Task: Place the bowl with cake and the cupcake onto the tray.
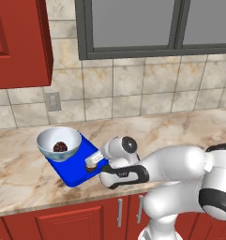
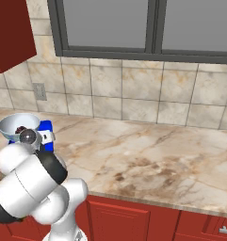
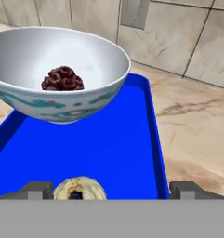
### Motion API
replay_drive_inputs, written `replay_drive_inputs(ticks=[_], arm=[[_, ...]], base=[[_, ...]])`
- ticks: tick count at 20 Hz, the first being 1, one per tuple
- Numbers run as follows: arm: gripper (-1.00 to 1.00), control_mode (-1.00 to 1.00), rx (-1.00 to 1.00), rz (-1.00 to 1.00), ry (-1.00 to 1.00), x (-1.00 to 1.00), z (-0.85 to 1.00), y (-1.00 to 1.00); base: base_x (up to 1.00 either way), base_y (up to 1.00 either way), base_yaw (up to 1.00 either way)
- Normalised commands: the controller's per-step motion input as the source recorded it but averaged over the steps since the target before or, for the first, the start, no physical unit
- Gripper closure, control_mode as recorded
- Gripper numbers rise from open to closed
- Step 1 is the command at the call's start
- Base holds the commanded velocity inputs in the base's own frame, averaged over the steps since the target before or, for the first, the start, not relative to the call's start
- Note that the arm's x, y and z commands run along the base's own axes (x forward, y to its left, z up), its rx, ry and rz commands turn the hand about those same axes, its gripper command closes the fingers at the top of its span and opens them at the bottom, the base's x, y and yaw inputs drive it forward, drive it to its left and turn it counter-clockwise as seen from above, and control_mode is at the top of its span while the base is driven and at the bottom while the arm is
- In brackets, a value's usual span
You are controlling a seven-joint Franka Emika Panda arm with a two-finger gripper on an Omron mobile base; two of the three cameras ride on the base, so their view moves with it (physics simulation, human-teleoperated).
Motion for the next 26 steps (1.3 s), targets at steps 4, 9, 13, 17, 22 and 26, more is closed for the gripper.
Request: replay_drive_inputs(ticks=[4,9,13,17,22,26], arm=[[-1.00,-1.00,-0.15,0.00,0.00,0.00,0.55,0.00],[-1.00,-1.00,-0.11,-0.01,0.00,-0.01,0.36,-0.06],[-1.00,-1.00,-0.06,0.00,0.00,0.00,0.22,-0.22],[-1.00,-1.00,-0.02,0.00,0.00,0.00,0.07,-0.31],[-1.00,-1.00,0.00,0.00,0.00,0.00,0.00,-0.39],[-1.00,-1.00,0.00,0.00,0.00,-0.12,0.00,-0.37]], base=[[0.00,0.00,0.00],[0.00,0.00,0.00],[0.00,0.00,0.00],[0.00,0.00,0.00],[0.00,0.00,0.00],[0.00,0.00,0.00]])
